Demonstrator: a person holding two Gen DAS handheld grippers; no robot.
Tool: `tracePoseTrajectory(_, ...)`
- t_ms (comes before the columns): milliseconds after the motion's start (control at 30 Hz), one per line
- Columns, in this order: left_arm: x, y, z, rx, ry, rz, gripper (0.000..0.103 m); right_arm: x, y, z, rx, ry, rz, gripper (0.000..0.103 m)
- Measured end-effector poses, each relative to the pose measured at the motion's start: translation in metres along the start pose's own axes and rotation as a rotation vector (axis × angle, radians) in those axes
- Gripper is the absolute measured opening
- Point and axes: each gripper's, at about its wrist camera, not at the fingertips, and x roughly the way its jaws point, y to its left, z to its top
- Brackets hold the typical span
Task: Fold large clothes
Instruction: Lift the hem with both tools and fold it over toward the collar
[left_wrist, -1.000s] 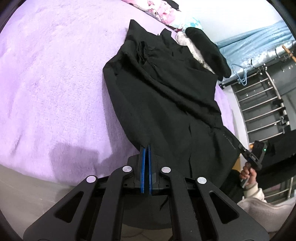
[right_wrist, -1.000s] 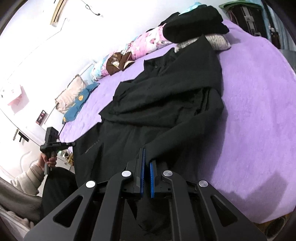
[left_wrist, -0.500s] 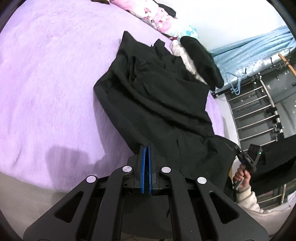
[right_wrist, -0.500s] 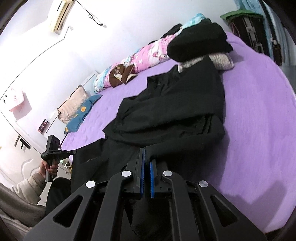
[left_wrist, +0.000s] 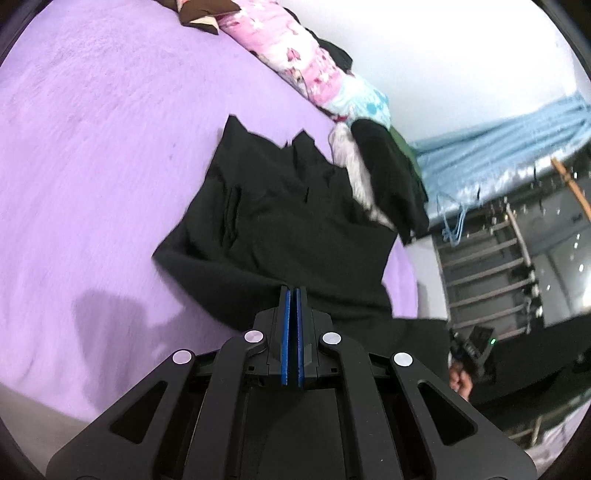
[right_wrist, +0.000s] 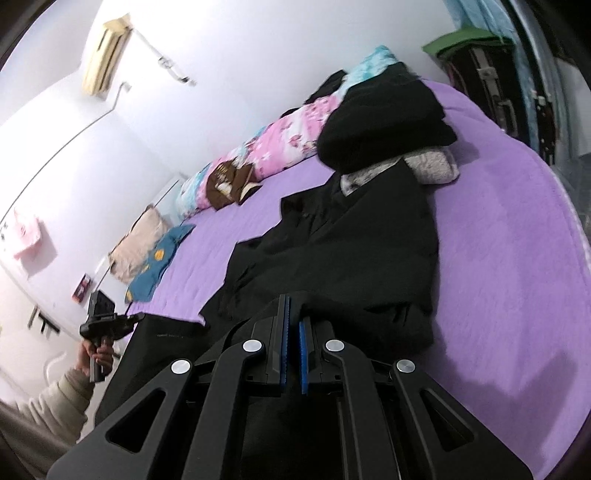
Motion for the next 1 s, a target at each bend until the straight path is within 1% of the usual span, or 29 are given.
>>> tracePoseTrajectory(200,0.020,0.012,0.049,-0.092,-0.036,-0.003,0.001,0.034,-0.030,0.034,0.089,-0.001,-0.047,0.004)
tracePoseTrajectory(367,0.052,0.021,0.081,-0.088,-0.010,0.052,0.001,0.076,-0.054,0.060,0.113,0.039,-0.111,0.004)
tracePoseTrajectory(433,0.069,0.031,0.095,-0.096,-0.001,0.084,0.002,0.094,-0.067,0.069,0.133,0.055,-0.139,0.004)
tracePoseTrajectory(533,0.089,0.051,0.112,-0.132,-0.011,0.107,0.002,0.117,-0.088,0.080,0.169,0.070,-0.169,0.004)
tracePoseTrajectory(667,0.114,0.078,0.131,-0.186,-0.018,0.140,0.002,0.145,-0.122,0.086,0.235,0.097,-0.207,0.004)
tracePoseTrajectory(700,0.121,0.090,0.135,-0.218,-0.019,0.148,0.002,0.153,-0.132,0.085,0.262,0.109,-0.217,0.004)
tracePoseTrajectory(767,0.134,0.110,0.140,-0.284,-0.015,0.138,0.002,0.167,-0.146,0.080,0.293,0.141,-0.242,0.004)
tracePoseTrajectory(800,0.138,0.116,0.141,-0.296,-0.015,0.141,0.002,0.174,-0.151,0.076,0.297,0.162,-0.261,0.004)
tracePoseTrajectory(867,0.142,0.122,0.142,-0.296,-0.005,0.140,0.003,0.176,-0.151,0.073,0.286,0.163,-0.265,0.004)
tracePoseTrajectory(900,0.143,0.121,0.142,-0.278,0.001,0.145,0.003,0.171,-0.150,0.073,0.290,0.151,-0.250,0.005)
tracePoseTrajectory(967,0.139,0.115,0.142,-0.219,0.013,0.169,0.003,0.163,-0.145,0.074,0.285,0.145,-0.234,0.009)
tracePoseTrajectory(1000,0.135,0.109,0.140,-0.168,0.027,0.188,0.004,0.156,-0.139,0.075,0.260,0.145,-0.234,0.016)
